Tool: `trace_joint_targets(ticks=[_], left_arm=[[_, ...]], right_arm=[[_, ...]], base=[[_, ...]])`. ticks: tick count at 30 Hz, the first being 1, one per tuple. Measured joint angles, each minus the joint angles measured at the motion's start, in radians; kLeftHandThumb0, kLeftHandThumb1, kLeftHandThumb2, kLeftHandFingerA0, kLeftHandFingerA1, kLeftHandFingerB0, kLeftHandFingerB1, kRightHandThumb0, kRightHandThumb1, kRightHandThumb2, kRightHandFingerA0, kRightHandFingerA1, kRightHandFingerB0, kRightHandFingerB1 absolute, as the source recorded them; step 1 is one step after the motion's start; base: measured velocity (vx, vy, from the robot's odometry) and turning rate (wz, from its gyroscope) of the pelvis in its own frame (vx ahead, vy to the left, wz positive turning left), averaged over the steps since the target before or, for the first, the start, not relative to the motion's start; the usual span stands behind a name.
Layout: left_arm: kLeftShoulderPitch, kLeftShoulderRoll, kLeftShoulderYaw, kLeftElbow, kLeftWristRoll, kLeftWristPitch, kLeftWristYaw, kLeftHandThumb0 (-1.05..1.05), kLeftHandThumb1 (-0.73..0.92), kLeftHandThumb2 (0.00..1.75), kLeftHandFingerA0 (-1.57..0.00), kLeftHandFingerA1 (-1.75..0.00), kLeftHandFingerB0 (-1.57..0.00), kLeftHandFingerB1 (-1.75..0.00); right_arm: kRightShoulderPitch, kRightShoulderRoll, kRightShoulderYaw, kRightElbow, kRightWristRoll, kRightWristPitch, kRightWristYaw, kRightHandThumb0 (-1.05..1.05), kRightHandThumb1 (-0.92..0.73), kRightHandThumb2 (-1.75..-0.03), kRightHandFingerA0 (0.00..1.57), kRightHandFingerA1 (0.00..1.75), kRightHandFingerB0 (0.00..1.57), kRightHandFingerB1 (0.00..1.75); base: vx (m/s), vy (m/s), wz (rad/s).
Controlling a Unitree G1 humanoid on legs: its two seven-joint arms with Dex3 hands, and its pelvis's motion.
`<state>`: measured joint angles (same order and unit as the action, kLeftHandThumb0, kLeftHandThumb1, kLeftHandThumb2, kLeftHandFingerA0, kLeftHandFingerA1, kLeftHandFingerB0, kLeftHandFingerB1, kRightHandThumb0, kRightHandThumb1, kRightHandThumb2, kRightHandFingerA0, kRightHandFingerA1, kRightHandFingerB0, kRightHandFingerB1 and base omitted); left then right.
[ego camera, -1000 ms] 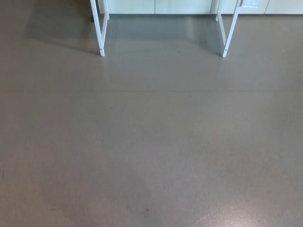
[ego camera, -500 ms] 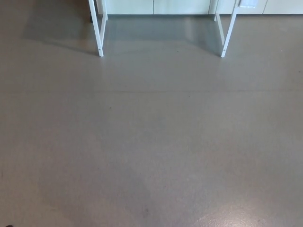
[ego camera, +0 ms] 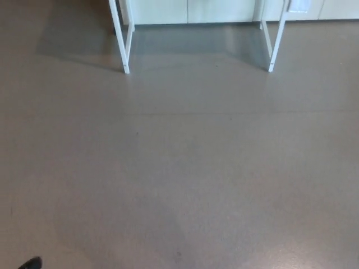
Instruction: The robot walks towards a desk on which a shovel is kept on the left hand side and a container is kept on the right hand side. The robot picks up the shovel using its left hand and places it in the container.
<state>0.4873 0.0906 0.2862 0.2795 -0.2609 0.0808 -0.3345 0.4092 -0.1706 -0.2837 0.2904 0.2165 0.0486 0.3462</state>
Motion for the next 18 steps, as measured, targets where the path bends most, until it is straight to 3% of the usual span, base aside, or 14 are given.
trace_joint_targets(ticks=[6,7,10,11,15,16,18], left_arm=[[-0.03,0.062,0.015,0.117,0.021,-0.01,0.017,-0.3,0.72,0.62,-0.1,-0.4,-0.1,-0.27],[-0.034,0.072,0.02,0.123,0.019,-0.015,0.012,-0.37,0.66,0.72,-0.09,-0.44,-0.08,-0.3],[-0.052,0.097,0.036,0.158,0.016,-0.016,0.008,-0.38,0.6,0.69,-0.16,-0.51,-0.1,-0.36],[-0.062,0.1,0.039,0.179,0.016,-0.016,0.009,-0.32,0.67,0.6,-0.19,-0.49,-0.1,-0.3],[-0.098,0.102,0.036,0.261,0.023,-0.019,0.022,-0.37,0.61,0.68,-0.16,-0.51,-0.09,-0.35],[-0.109,0.102,0.036,0.28,0.024,-0.019,0.026,-0.32,0.66,0.6,-0.19,-0.53,-0.11,-0.3],[-0.124,0.102,0.036,0.304,0.025,-0.024,0.03,-0.38,0.61,0.69,-0.14,-0.49,-0.09,-0.35]], right_arm=[[-0.058,-0.042,0.001,0.113,-0.02,0.007,-0.03,-0.39,-0.6,-0.7,0.18,0.42,0.19,0.38],[-0.054,-0.039,0.004,0.12,-0.021,0.008,-0.032,-0.39,-0.61,-0.69,0.2,0.41,0.2,0.38],[-0.039,-0.039,0.01,0.129,-0.026,0.007,-0.031,-0.42,-0.62,-0.71,0.17,0.42,0.15,0.38],[-0.036,-0.041,0.012,0.141,-0.028,0.007,-0.031,-0.44,-0.61,-0.7,0.18,0.41,0.17,0.37],[-0.056,-0.052,0.016,0.186,-0.036,0.012,-0.035,-0.45,-0.59,-0.69,0.18,0.39,0.18,0.36],[-0.068,-0.055,0.018,0.203,-0.039,0.015,-0.037,-0.46,-0.59,-0.7,0.18,0.39,0.17,0.36],[-0.088,-0.059,0.021,0.228,-0.044,0.018,-0.04,-0.45,-0.6,-0.69,0.17,0.39,0.16,0.36]], base=[[0.08,0.266,-0.09],[0.16,0.079,-0.11],[0.13,0.149,-0.08],[0.15,0.179,-0.01],[0.16,0.109,0.0],[0.15,0.056,0.12],[0.14,0.002,0.13]])
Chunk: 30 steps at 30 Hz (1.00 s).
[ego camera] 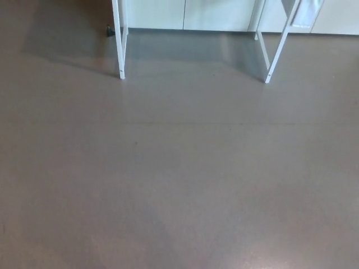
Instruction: The robot walks towards a desk on which a shovel is kept on the left hand side and a container is kept on the right hand side. The robot picks up the shovel using its left hand and places it in the container.
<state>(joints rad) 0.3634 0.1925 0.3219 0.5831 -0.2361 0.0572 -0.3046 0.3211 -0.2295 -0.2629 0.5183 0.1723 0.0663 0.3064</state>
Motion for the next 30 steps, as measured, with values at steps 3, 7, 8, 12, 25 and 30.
trace_joint_targets(ticks=[3,7,8,12,25,30], left_arm=[[-0.013,-0.001,-0.001,0.022,0.001,-0.004,0.01,-0.35,0.67,0.6,-0.09,-0.43,-0.1,-0.3],[-0.017,-0.009,-0.011,0.046,0.008,-0.013,0.021,-0.35,0.67,0.6,-0.13,-0.39,-0.12,-0.3],[-0.027,-0.01,-0.019,0.051,0.013,-0.02,0.024,-0.34,0.66,0.6,-0.24,-0.55,-0.14,-0.31],[-0.034,-0.015,-0.039,0.056,0.032,-0.034,0.044,-0.34,0.65,0.59,-0.2,-0.46,-0.13,-0.3],[-0.151,-0.026,-0.04,0.22,0.036,-0.063,0.044,-0.38,0.65,0.6,-0.22,-0.44,-0.21,-0.31],[-0.239,-0.053,-0.031,0.26,0.032,-0.067,0.058,-0.36,0.65,0.6,-0.16,-0.48,-0.22,-0.33]], right_arm=[[-0.019,-0.002,0.009,0.026,-0.01,0.001,-0.001,-0.46,-0.6,-0.7,0.17,0.38,0.17,0.36],[-0.028,-0.012,0.022,0.05,-0.019,0.0,-0.004,-0.42,-0.66,-0.6,0.23,0.35,0.18,0.3],[-0.034,-0.017,0.024,0.062,-0.024,0.0,-0.009,-0.47,-0.58,-0.71,0.19,0.39,0.18,0.37],[-0.063,-0.029,0.056,0.107,-0.053,-0.007,-0.03,-0.45,-0.62,-0.71,0.18,0.39,0.18,0.37],[-0.17,0.0,0.064,0.313,-0.081,-0.132,-0.059,-0.39,-0.62,-0.58,0.38,0.41,0.27,0.34],[-0.278,0.042,0.019,0.397,-0.069,-0.159,-0.085,-0.36,-0.66,-0.59,0.35,0.4,0.27,0.34]], base=[[0.13,-0.09,0.09],[0.27,-0.116,0.04],[0.31,-0.069,0.15],[0.16,-0.078,-0.05],[0.14,0.111,-0.03],[0.12,-0.016,0.08]])
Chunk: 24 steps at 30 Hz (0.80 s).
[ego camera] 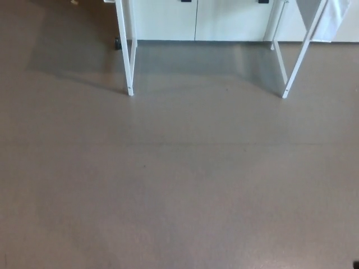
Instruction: The robot walks towards a desk on which a shovel is kept on the left hand side and a container is kept on the right hand side. The robot picks up the shovel using its left hand and places it in the container.
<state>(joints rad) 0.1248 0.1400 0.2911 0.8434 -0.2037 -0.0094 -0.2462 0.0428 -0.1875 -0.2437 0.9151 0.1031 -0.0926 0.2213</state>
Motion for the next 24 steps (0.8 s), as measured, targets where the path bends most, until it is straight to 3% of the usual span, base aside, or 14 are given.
trace_joint_targets(ticks=[4,7,8,9,10,15,16,17,18,19,20,21,23,24], left_arm=[[-0.05,-0.026,0.03,0.074,-0.009,-0.01,0.02,-0.4,0.59,0.73,-0.16,-0.5,-0.15,-0.38],[-0.047,-0.025,0.039,0.109,-0.008,-0.023,0.03,-0.34,0.68,0.6,-0.25,-0.51,-0.18,-0.31],[-0.045,-0.026,0.038,0.118,-0.007,-0.026,0.03,-0.41,0.61,0.73,-0.17,-0.5,-0.16,-0.38],[-0.042,-0.024,0.038,0.125,-0.006,-0.032,0.032,-0.4,0.63,0.73,-0.18,-0.46,-0.16,-0.37],[-0.04,-0.021,0.04,0.134,-0.006,-0.036,0.033,-0.34,0.7,0.61,-0.17,-0.41,-0.17,-0.31],[-0.01,0.004,0.058,0.152,-0.008,-0.054,0.033,-0.4,0.62,0.72,-0.18,-0.49,-0.16,-0.37],[-0.004,0.009,0.058,0.156,-0.008,-0.057,0.033,-0.4,0.62,0.74,-0.16,-0.49,-0.14,-0.37],[0.003,0.014,0.057,0.16,-0.007,-0.058,0.032,-0.33,0.7,0.61,-0.23,-0.46,-0.16,-0.3],[0.011,0.017,0.053,0.16,-0.005,-0.058,0.031,-0.39,0.64,0.72,-0.18,-0.46,-0.14,-0.36],[0.019,0.018,0.048,0.159,-0.005,-0.058,0.028,-0.39,0.65,0.73,-0.17,-0.46,-0.14,-0.36],[0.021,0.016,0.039,0.163,-0.002,-0.058,0.024,-0.33,0.71,0.61,-0.15,-0.43,-0.16,-0.3],[0.022,0.021,0.035,0.164,0.0,-0.058,0.023,-0.33,0.73,0.61,-0.11,-0.41,-0.15,-0.3],[0.02,0.04,0.027,0.168,0.005,-0.06,0.023,-0.32,0.71,0.61,-0.15,-0.45,-0.14,-0.3],[0.019,0.046,0.023,0.17,0.008,-0.065,0.024,-0.31,0.71,0.61,-0.17,-0.45,-0.15,-0.3]], right_arm=[[-0.071,0.02,-0.044,0.083,0.015,-0.003,-0.03,-0.34,-0.66,-0.59,0.35,0.41,0.26,0.34],[-0.084,0.021,-0.048,0.134,0.016,-0.011,-0.045,-0.33,-0.66,-0.59,0.39,0.42,0.27,0.34],[-0.087,0.012,-0.049,0.141,0.016,-0.018,-0.051,-0.32,-0.66,-0.59,0.37,0.41,0.26,0.34],[-0.087,0.004,-0.05,0.146,0.015,-0.023,-0.054,-0.27,-0.47,-0.91,0.28,0.56,0.13,0.48],[-0.083,-0.002,-0.051,0.147,0.016,-0.029,-0.055,-0.33,-0.66,-0.6,0.38,0.43,0.25,0.34],[-0.044,-0.014,-0.055,0.148,0.018,-0.047,-0.055,-0.28,-0.69,-0.6,0.4,0.41,0.25,0.34],[-0.037,-0.014,-0.055,0.148,0.018,-0.047,-0.055,-0.23,-0.5,-0.94,0.33,0.58,0.13,0.48],[-0.029,-0.015,-0.054,0.148,0.018,-0.047,-0.055,-0.3,-0.7,-0.61,0.38,0.4,0.25,0.34],[-0.02,-0.018,-0.05,0.148,0.016,-0.048,-0.055,-0.25,-0.48,-0.91,0.29,0.56,0.13,0.48],[-0.01,-0.021,-0.044,0.148,0.014,-0.049,-0.055,-0.29,-0.68,-0.6,0.38,0.4,0.25,0.34],[-0.006,-0.024,-0.041,0.151,0.013,-0.049,-0.056,-0.26,-0.48,-0.92,0.28,0.56,0.12,0.48],[-0.007,-0.024,-0.038,0.151,0.012,-0.05,-0.056,-0.32,-0.69,-0.6,0.36,0.41,0.23,0.34],[-0.005,-0.022,-0.028,0.149,0.01,-0.052,-0.052,-0.32,-0.69,-0.6,0.36,0.41,0.24,0.34],[-0.004,-0.023,-0.024,0.144,0.009,-0.054,-0.051,-0.28,-0.48,-0.92,0.27,0.56,0.12,0.48]], base=[[0.14,-0.142,0.08],[0.09,-0.318,0.13],[0.04,-0.357,-0.06],[0.04,-0.351,-0.01],[0.17,-0.143,-0.07],[0.17,-0.086,-0.09],[0.17,-0.061,-0.13],[0.17,-0.056,-0.08],[0.18,-0.045,-0.04],[0.14,0.179,0.1],[0.14,0.3,-0.03],[0.12,0.279,-0.35],[0.07,0.191,0.12],[0.0,0.0,0.0]])
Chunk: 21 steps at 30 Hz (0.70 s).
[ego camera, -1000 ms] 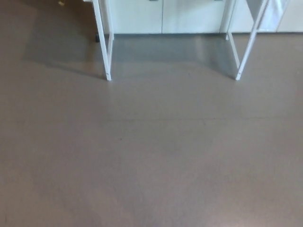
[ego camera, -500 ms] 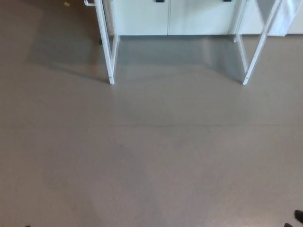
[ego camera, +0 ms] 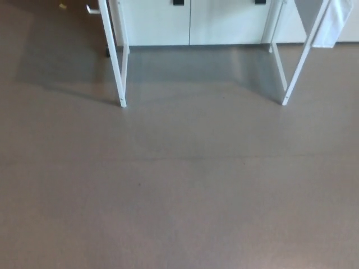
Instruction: The robot walks towards a desk on which a shovel is kept on the left hand side and a container is kept on the right hand side. The robot picks up the shovel using its left hand and places it in the container.
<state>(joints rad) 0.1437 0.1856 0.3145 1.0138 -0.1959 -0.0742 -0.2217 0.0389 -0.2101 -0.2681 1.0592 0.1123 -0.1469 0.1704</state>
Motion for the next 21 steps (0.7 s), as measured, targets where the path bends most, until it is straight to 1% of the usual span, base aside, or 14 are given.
trace_joint_targets(ticks=[1,2,5,6,7,10,11,15,16,17,18,19,20,21], left_arm=[[-0.001,0.002,-0.003,0.001,0.001,-0.001,0.001,-0.31,0.71,0.61,-0.17,-0.45,-0.15,-0.3],[-0.002,0.004,-0.006,0.006,0.004,-0.003,0.005,-0.3,0.71,0.61,-0.2,-0.46,-0.14,-0.3],[-0.007,0.005,-0.006,0.026,0.006,-0.004,0.015,-0.36,0.66,0.71,-0.15,-0.48,-0.13,-0.35],[-0.009,0.006,-0.006,0.03,0.007,-0.004,0.017,-0.29,0.72,0.61,-0.15,-0.42,-0.15,-0.29],[-0.01,0.008,-0.006,0.035,0.007,-0.006,0.02,-0.35,0.67,0.72,-0.15,-0.44,-0.11,-0.34],[-0.013,0.017,-0.009,0.05,0.012,-0.009,0.027,-0.3,0.74,0.62,-0.11,-0.35,-0.11,-0.29],[-0.014,0.02,-0.011,0.059,0.016,-0.01,0.029,-0.36,0.69,0.72,-0.14,-0.44,-0.08,-0.33],[-0.027,0.02,-0.021,0.093,0.028,-0.016,0.052,-0.32,0.68,0.61,-0.23,-0.53,-0.16,-0.3],[-0.032,0.02,-0.024,0.099,0.031,-0.017,0.06,-0.3,0.68,0.6,-0.3,-0.79,-0.15,-0.3],[-0.04,0.021,-0.026,0.108,0.035,-0.019,0.069,-0.26,0.48,0.94,-0.37,-0.72,-0.03,-0.46],[-0.045,0.022,-0.026,0.112,0.036,-0.022,0.075,-0.33,0.67,0.63,-0.32,-0.75,-0.14,-0.32],[-0.048,0.025,-0.025,0.115,0.037,-0.024,0.082,-0.26,0.48,0.93,-0.42,-0.79,-0.01,-0.45],[-0.051,0.027,-0.025,0.116,0.037,-0.024,0.086,-0.24,0.49,0.95,-0.37,-0.74,-0.04,-0.46],[-0.055,0.035,-0.024,0.117,0.038,-0.024,0.096,-0.35,0.65,0.7,-0.18,-0.49,-0.12,-0.35]], right_arm=[[0.001,0.0,0.002,-0.002,0.0,-0.001,0.001,-0.28,-0.48,-0.92,0.27,0.56,0.12,0.48],[0.004,-0.002,0.003,-0.004,-0.001,-0.003,0.002,-0.35,-0.68,-0.61,0.33,0.41,0.23,0.34],[0.009,-0.011,0.012,0.003,-0.006,-0.005,0.003,-0.33,-0.67,-0.6,0.37,0.42,0.25,0.34],[0.008,-0.014,0.013,0.008,-0.006,-0.006,0.002,-0.34,-0.68,-0.6,0.36,0.41,0.24,0.34],[0.008,-0.016,0.013,0.016,-0.007,-0.007,0.002,-0.35,-0.69,-0.6,0.36,0.41,0.24,0.34],[0.005,-0.021,0.021,0.035,-0.012,-0.01,-0.002,-0.37,-0.69,-0.6,0.36,0.41,0.24,0.34],[0.005,-0.025,0.023,0.041,-0.015,-0.011,-0.006,-0.36,-0.68,-0.6,0.37,0.43,0.25,0.34],[-0.006,-0.05,0.021,0.07,-0.024,-0.015,-0.021,-0.36,-0.69,-0.6,0.39,0.45,0.26,0.35],[-0.008,-0.053,0.02,0.074,-0.025,-0.016,-0.024,-0.35,-0.69,-0.6,0.38,0.44,0.26,0.35],[-0.009,-0.055,0.018,0.077,-0.026,-0.018,-0.027,-0.35,-0.68,-0.59,0.39,0.44,0.27,0.35],[-0.01,-0.056,0.016,0.08,-0.026,-0.019,-0.029,-0.35,-0.68,-0.6,0.39,0.44,0.25,0.35],[-0.01,-0.056,0.016,0.082,-0.026,-0.019,-0.031,-0.35,-0.68,-0.59,0.38,0.43,0.25,0.35],[-0.01,-0.056,0.016,0.083,-0.026,-0.019,-0.031,-0.36,-0.67,-0.59,0.38,0.43,0.27,0.35],[-0.012,-0.056,0.016,0.085,-0.026,-0.019,-0.033,-0.37,-0.68,-0.59,0.38,0.43,0.27,0.34]], base=[[0.0,0.0,0.0],[0.09,-0.017,0.0],[0.09,-0.086,0.09],[0.08,-0.15,0.08],[0.09,-0.206,0.04],[0.08,-0.215,0.06],[0.02,-0.208,0.21],[0.13,-0.149,0.04],[0.09,-0.096,0.01],[0.09,-0.078,0.01],[0.11,-0.04,-0.04],[0.11,-0.018,-0.03],[0.1,0.013,-0.02],[0.11,0.023,-0.02]])
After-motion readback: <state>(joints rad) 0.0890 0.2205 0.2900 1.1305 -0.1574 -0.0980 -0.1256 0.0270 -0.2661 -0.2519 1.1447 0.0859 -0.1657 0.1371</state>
